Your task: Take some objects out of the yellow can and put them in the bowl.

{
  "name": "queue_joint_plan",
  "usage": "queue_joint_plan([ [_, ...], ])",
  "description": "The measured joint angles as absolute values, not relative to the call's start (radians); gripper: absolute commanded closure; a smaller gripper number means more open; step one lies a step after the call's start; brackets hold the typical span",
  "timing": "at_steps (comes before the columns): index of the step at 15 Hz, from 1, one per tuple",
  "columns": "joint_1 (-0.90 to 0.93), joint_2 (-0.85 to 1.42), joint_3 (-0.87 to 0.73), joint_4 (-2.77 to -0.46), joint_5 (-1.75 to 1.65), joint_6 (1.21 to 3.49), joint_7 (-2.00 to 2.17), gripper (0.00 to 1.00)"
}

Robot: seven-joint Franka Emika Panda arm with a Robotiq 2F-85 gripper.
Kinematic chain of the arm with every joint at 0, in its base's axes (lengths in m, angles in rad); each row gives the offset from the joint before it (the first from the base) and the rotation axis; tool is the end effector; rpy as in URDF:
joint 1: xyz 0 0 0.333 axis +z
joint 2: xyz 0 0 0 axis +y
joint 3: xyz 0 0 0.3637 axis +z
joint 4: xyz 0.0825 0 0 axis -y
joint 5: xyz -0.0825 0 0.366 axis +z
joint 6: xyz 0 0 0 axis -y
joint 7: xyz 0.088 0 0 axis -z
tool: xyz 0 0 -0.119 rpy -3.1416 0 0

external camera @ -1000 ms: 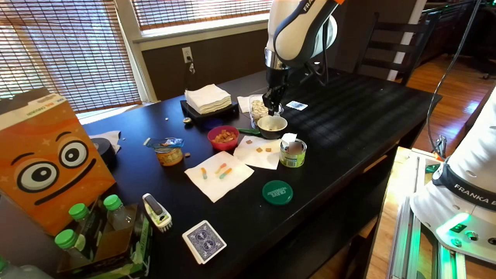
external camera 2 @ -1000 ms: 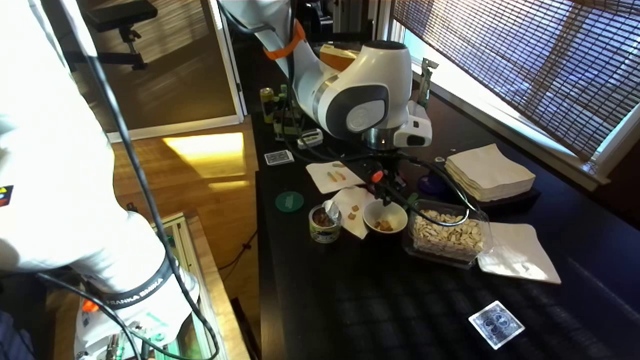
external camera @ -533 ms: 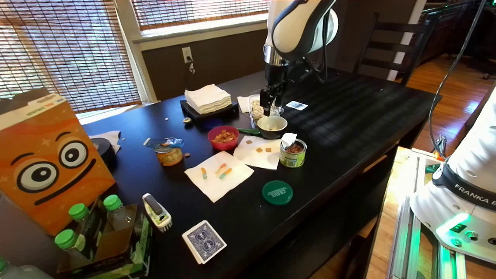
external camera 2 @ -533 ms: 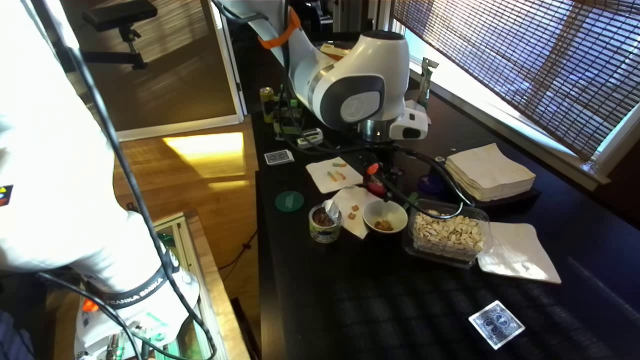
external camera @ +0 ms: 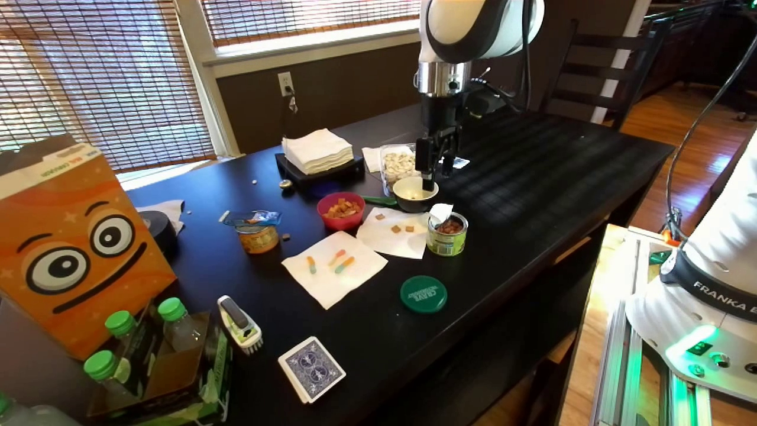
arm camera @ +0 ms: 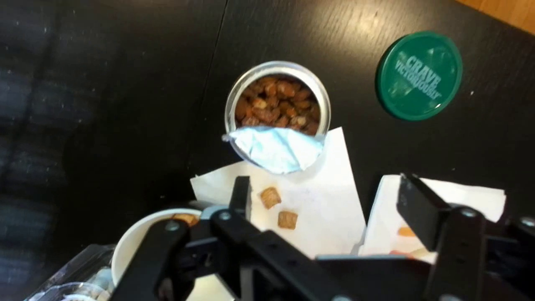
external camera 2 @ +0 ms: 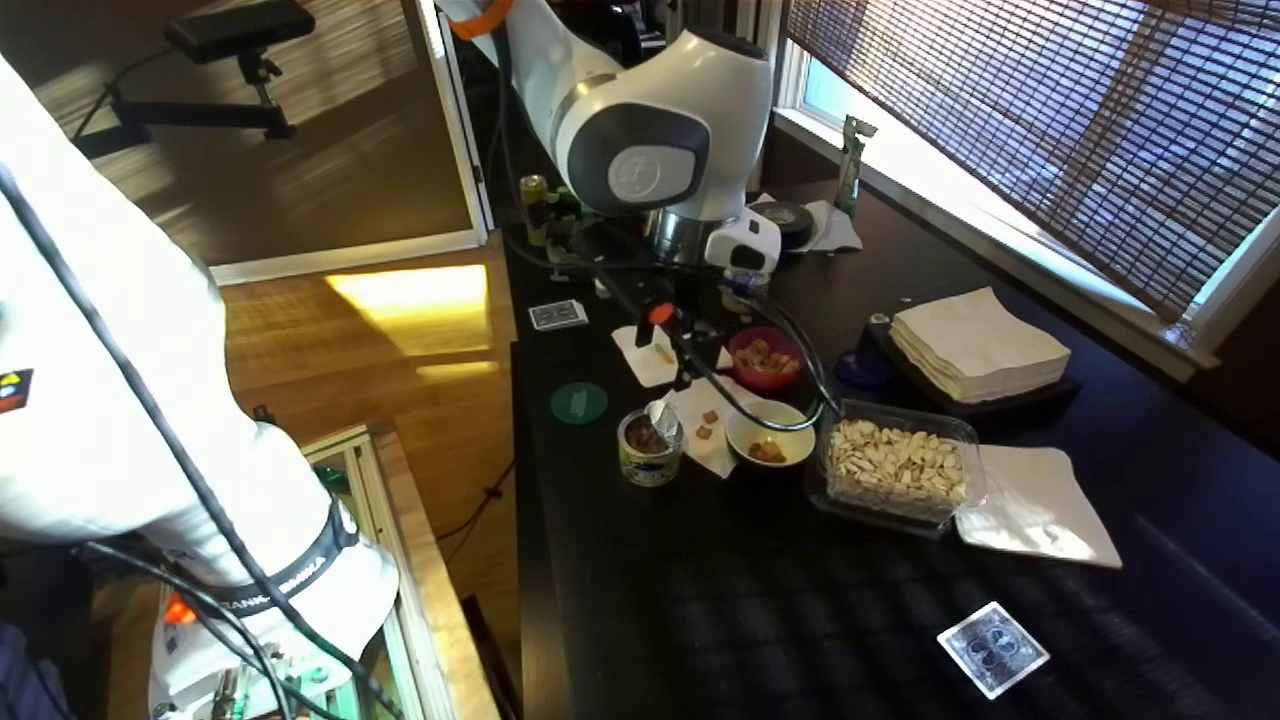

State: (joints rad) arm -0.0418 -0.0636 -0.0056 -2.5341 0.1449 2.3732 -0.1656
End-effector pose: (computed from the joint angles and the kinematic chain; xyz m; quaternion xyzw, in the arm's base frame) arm 0.4273 -0.0175 0.3390 -0.9977 -0.0045 0.0431 0.0528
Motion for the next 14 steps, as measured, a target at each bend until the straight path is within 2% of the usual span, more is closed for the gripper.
queue_joint_plan([
  [5, -0.01, -0.15, -0.003, -2.64, 0.171, 2.354, -0.065, 0.77],
  [8, 0.005, -0.166, 0.003, -2.703, 0.172, 2.436, 0.004, 0.99],
  [12, 0.007, -0.144, 0.015, -2.757, 0.16, 2.602, 0.09, 1.0],
  [14, 0.002, -0.113, 0.015, -2.757, 0.123, 2.661, 0.146, 0.97],
])
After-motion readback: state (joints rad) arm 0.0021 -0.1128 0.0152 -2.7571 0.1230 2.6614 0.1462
